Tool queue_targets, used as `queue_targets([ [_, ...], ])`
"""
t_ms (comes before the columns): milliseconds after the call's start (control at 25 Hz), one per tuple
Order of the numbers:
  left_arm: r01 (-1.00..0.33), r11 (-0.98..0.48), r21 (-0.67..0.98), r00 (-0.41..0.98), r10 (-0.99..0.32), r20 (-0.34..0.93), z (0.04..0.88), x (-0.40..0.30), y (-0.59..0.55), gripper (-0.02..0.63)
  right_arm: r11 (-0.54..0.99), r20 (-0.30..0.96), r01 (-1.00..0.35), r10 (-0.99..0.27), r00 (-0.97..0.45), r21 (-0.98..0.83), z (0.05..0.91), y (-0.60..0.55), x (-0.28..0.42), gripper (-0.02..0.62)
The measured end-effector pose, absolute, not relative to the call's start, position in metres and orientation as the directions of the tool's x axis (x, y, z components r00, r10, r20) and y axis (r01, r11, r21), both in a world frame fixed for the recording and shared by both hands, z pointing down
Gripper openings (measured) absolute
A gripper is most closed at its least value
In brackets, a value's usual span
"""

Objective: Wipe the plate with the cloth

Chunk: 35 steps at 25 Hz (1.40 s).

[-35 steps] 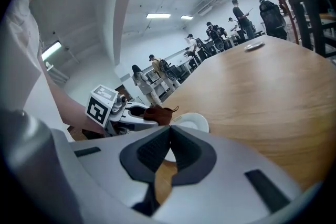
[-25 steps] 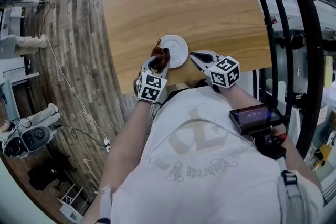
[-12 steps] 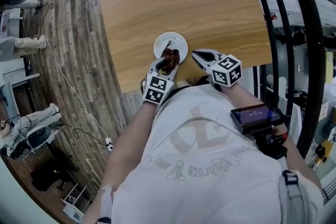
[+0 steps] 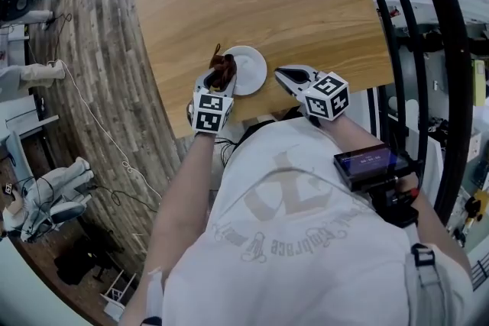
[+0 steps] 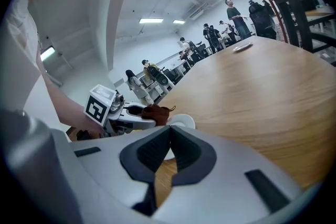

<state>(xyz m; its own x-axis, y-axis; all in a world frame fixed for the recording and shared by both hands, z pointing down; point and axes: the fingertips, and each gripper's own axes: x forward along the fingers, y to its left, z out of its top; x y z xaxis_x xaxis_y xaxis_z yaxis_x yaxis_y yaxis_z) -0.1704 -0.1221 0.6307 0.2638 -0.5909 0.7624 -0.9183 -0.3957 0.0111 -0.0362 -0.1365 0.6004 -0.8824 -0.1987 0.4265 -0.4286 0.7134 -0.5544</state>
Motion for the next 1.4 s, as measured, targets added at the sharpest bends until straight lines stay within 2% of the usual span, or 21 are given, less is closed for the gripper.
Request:
queue_targets([
  [280, -0.921, -0.388, -0.031, 0.232, -0.611, 0.757, 0.618, -0.194, -0.141, 0.169, 0.713, 0.416, -0.419, -0.195, -0.888, -0.562, 0.597, -0.141, -0.052, 0.012],
  [1080, -0.840, -0.529, 0.118, 0.431, -0.519, 0.738, 0.625, -0.100, -0.093, 0.170, 0.703, 0.425, -0.424, -0.188, -0.885, -0.571, 0.603, -0.135, -0.038, 0.012],
  [1400, -0.881, -0.464, 0.099, 0.377, -0.559, 0.739, 0.625, -0.129, -0.112, 0.170, 0.702, 0.426, -0.428, -0.194, -0.884, -0.569, 0.601, -0.138, -0.039, 0.012],
])
